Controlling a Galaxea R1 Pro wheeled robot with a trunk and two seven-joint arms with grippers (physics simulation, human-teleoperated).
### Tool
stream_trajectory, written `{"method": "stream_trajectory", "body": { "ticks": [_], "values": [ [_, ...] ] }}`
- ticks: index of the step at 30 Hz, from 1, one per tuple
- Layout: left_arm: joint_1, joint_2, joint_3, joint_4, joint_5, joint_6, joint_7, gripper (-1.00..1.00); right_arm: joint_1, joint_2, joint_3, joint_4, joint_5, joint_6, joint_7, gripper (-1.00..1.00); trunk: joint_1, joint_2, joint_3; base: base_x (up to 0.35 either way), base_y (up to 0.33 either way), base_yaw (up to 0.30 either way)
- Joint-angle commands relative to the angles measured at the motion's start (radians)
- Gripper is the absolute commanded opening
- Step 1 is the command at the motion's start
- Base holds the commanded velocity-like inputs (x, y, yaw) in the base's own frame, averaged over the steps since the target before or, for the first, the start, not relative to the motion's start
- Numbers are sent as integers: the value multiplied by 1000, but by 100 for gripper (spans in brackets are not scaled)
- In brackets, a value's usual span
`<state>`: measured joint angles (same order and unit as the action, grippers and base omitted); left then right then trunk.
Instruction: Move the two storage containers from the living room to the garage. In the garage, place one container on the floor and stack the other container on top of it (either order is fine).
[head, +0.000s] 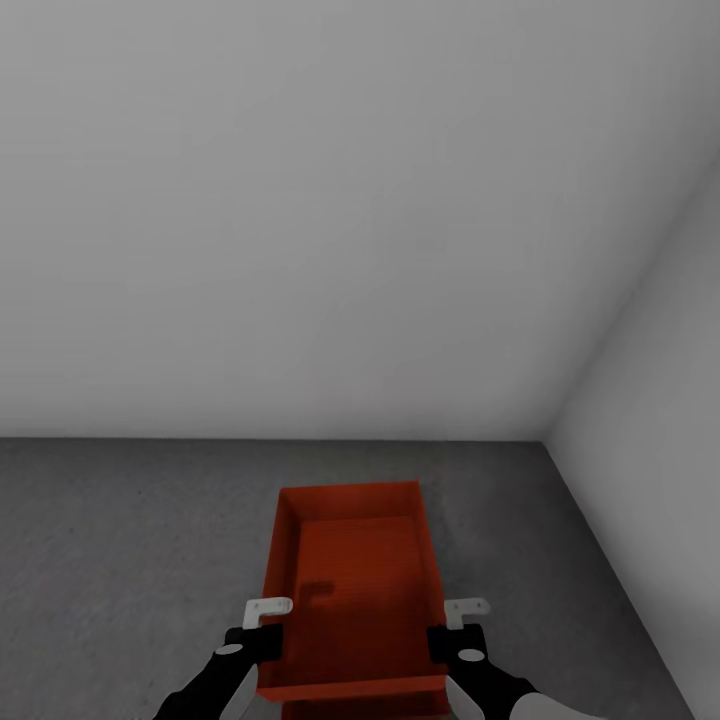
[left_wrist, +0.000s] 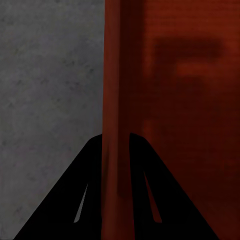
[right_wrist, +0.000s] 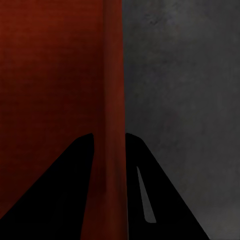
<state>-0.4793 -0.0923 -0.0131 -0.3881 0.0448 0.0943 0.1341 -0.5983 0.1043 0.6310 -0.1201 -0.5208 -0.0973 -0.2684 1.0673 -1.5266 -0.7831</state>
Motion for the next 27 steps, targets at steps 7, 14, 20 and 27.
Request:
{"method": "stream_trajectory", "body": {
  "ticks": [7,14,20,27],
  "values": [
    [-1,9,-9,-6,4,5,6,-100,0,-9,24,7,-25,1,-5,-100,0,0,-9,0,0,0],
    [-1,9,-9,-7,3,5,6,-100,0,-9,24,7,-25,2,-5,-100,0,0,-15,0,0,0],
    [-1,9,-9,-6,3,4,6,-100,0,-9,24,7,-25,2,-5,-100,0,0,-15,-17,0,0],
    [0,9,-9,-6,3,4,6,-100,0,-9,24,8,-24,2,-5,-100,0,0,-15,-135,0,0]
  ]
}}
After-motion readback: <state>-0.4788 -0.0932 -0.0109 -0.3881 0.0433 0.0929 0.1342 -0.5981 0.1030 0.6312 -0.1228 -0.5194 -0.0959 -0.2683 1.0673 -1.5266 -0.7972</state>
